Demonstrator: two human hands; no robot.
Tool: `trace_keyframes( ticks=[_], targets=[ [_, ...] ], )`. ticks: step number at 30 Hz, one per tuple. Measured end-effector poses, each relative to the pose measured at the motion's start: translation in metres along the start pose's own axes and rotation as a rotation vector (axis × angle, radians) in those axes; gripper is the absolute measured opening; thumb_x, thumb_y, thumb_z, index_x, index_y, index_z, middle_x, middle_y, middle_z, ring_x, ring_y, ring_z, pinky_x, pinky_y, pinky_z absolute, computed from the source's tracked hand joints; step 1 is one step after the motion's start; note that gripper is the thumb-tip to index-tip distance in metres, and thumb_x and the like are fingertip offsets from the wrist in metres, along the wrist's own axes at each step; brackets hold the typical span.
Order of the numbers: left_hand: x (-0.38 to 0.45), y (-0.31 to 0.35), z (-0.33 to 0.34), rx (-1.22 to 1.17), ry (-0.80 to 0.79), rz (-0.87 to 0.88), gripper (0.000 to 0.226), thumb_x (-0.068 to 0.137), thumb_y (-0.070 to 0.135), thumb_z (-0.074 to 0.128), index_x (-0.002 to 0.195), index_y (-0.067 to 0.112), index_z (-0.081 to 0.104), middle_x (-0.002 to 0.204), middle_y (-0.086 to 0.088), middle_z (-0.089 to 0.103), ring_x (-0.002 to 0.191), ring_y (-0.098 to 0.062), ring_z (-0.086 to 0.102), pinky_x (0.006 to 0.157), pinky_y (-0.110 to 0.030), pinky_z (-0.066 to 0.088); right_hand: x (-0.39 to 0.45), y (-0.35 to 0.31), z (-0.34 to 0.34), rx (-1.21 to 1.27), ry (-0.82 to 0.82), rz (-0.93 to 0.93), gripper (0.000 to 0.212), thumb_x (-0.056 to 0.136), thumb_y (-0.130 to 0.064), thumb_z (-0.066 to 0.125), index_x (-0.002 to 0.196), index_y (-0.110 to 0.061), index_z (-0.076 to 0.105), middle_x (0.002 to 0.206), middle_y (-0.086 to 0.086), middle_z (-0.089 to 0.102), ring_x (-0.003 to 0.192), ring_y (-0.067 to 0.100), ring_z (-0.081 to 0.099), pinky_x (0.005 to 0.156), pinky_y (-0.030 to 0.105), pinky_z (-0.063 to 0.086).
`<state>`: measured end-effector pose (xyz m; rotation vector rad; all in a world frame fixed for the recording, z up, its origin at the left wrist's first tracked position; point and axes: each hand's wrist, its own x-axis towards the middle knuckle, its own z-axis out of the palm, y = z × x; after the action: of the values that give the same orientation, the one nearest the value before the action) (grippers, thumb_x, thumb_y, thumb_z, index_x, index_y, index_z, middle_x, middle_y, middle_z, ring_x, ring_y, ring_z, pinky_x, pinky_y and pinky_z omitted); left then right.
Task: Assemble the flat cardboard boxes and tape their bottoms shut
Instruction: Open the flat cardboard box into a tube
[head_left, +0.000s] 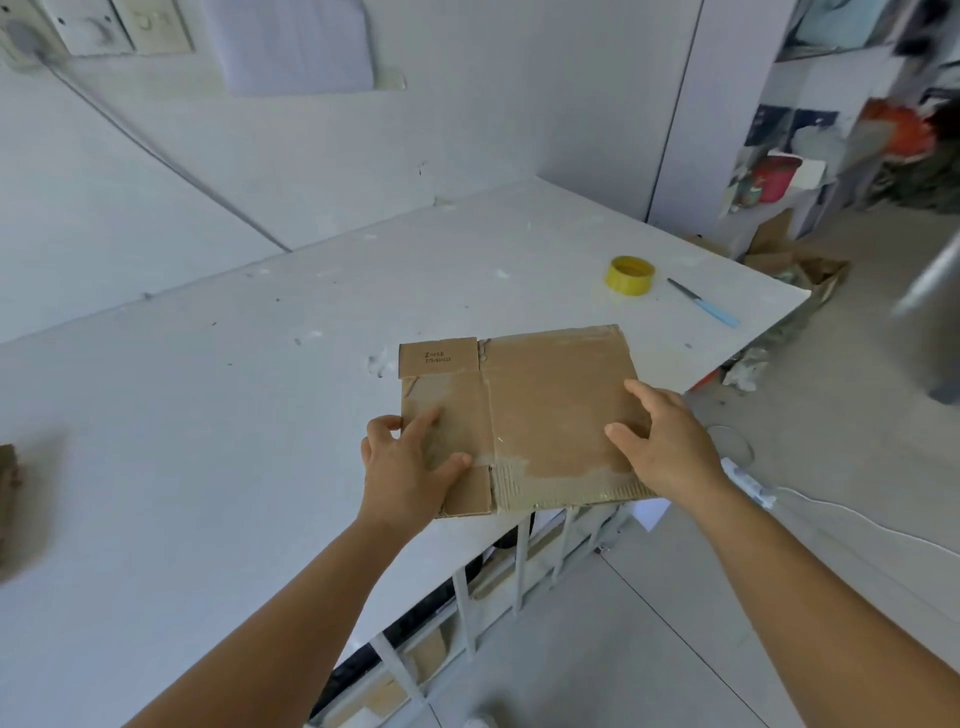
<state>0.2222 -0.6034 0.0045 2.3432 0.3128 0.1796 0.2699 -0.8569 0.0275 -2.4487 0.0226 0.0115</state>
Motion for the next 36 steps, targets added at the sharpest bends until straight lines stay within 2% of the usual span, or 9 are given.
trace_keyframes(
  ticks=[9,21,24,29,31,36],
  targets=[
    [0.09,0.031,0.059,0.004,-0.048,0.018,0.064,0.082,0.04,0.067,0.139,0.032,0.04,0.136,-0.006,0.026,0.129,-0.028,0.025,0.102,-0.04,0.038,0.09,0.039,-0.013,-0.018,0.005,0.07,0.06,0.092,-0.034,0.053,0.146,-0.025,0.029,0.149,0.001,0.03,0.128,0.02,0.043,0.103,0.035,0.037],
    [0.219,0.061,0.098,-0.02,-0.041,-0.021,0.063,0.081,0.04,0.068,0.137,0.031,0.042,0.137,-0.007,0.028,0.13,-0.029,0.025,0.1,-0.038,0.038,0.234,0.042,-0.021,-0.053,-0.027,0.068,0.058,0.092,-0.036,0.051,0.145,-0.027,0.03,0.147,-0.002,0.032,0.129,0.017,0.041,0.104,0.036,0.037],
    [0.233,0.061,0.103,-0.037,-0.032,-0.072,0.061,0.081,0.039,0.069,0.136,0.031,0.044,0.136,-0.007,0.029,0.131,-0.028,0.026,0.093,-0.032,0.037,0.258,0.044,-0.017,-0.058,-0.049,0.038,0.057,0.093,-0.035,0.051,0.145,-0.027,0.031,0.147,-0.002,0.032,0.129,0.016,0.04,0.102,0.032,0.035],
    [0.247,0.062,0.115,-0.039,0.02,-0.187,0.063,0.081,0.04,0.069,0.137,0.029,0.044,0.134,-0.005,0.032,0.129,-0.025,0.03,0.09,-0.029,0.04,0.304,0.045,-0.011,-0.048,-0.1,-0.039,0.055,0.092,-0.035,0.052,0.144,-0.028,0.034,0.146,-0.004,0.034,0.127,0.014,0.041,0.097,0.027,0.033],
    [0.251,0.065,0.123,-0.025,0.058,-0.243,0.063,0.081,0.042,0.068,0.138,0.029,0.044,0.134,-0.005,0.033,0.128,-0.025,0.032,0.093,-0.032,0.042,0.324,0.047,-0.009,-0.026,-0.132,-0.073,0.055,0.091,-0.035,0.053,0.142,-0.028,0.036,0.145,-0.005,0.036,0.126,0.014,0.042,0.093,0.024,0.031],
    [0.257,0.088,0.143,-0.012,0.168,-0.391,0.063,0.079,0.044,0.069,0.135,0.026,0.047,0.133,-0.006,0.039,0.126,-0.025,0.04,0.096,-0.034,0.043,0.376,0.059,-0.008,0.034,-0.251,-0.132,0.056,0.088,-0.035,0.058,0.139,-0.022,0.039,0.14,-0.004,0.046,0.121,0.016,0.048,0.091,0.027,0.037]
  ],
)
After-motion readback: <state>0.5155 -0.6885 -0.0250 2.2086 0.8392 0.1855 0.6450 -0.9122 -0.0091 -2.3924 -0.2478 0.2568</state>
